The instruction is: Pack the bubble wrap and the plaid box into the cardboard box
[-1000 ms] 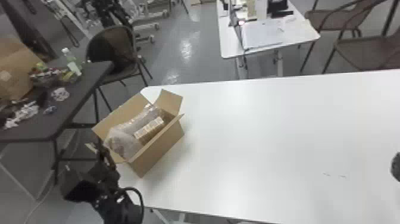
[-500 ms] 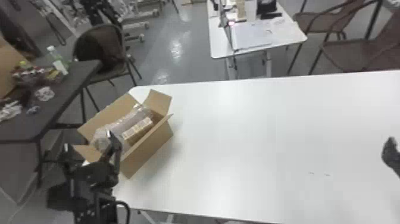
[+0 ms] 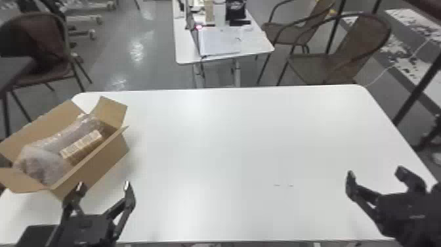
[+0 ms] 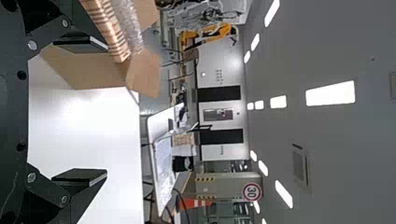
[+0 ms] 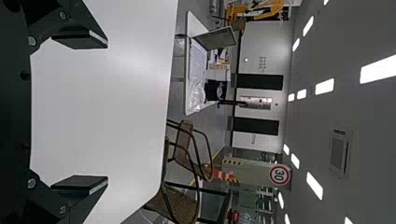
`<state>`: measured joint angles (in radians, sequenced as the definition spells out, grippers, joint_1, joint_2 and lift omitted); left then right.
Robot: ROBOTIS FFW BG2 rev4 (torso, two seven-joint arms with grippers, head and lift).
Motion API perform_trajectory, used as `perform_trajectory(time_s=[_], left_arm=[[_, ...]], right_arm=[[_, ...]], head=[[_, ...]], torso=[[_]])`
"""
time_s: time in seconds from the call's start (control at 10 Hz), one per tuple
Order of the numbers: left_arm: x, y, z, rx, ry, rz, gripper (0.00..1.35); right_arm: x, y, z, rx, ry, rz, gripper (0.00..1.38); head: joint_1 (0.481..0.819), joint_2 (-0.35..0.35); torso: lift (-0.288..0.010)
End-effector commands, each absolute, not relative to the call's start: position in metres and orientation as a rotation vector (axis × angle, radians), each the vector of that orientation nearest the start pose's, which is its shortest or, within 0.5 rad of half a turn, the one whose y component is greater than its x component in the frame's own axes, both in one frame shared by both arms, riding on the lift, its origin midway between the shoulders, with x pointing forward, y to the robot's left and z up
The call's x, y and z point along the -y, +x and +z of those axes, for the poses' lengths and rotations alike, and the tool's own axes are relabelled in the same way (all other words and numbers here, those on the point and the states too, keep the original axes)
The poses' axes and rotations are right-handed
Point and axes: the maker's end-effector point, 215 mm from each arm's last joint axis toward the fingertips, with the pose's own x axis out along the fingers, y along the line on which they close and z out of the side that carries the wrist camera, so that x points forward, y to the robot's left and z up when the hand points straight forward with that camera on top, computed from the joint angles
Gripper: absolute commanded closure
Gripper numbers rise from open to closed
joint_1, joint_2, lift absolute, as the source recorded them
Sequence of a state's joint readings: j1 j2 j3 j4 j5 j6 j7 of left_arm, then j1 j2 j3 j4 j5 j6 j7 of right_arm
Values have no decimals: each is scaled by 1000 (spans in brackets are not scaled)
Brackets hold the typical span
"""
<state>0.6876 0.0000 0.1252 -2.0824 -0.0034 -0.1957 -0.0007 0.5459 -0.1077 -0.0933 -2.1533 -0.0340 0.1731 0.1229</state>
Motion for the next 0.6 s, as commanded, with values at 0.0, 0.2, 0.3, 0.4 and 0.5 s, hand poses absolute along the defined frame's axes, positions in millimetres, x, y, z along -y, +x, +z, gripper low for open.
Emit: perform_trajectory(time_s=[0.0, 0.2, 0.3, 0.4, 0.5], left_arm=[[-276, 365, -358, -40, 68, 83, 328], [-281, 350, -355, -24, 88, 122, 317], [-283, 345, -351, -13, 102, 129, 317], [-283, 346, -350, -9, 100, 140, 317], [-282, 351, -346, 2, 100, 143, 317]], right_arm=[[252, 411, -368, -179, -88, 86, 254], [245, 386, -388, -223, -58, 87, 254], [244, 384, -385, -221, -58, 89, 256], [243, 386, -382, -214, -64, 91, 256], [241, 388, -382, -211, -66, 99, 256]], head=[[695, 46], [695, 46], [695, 55], [695, 61], [695, 65]], torso=[[-121], [-121], [-121], [-121], [-121]])
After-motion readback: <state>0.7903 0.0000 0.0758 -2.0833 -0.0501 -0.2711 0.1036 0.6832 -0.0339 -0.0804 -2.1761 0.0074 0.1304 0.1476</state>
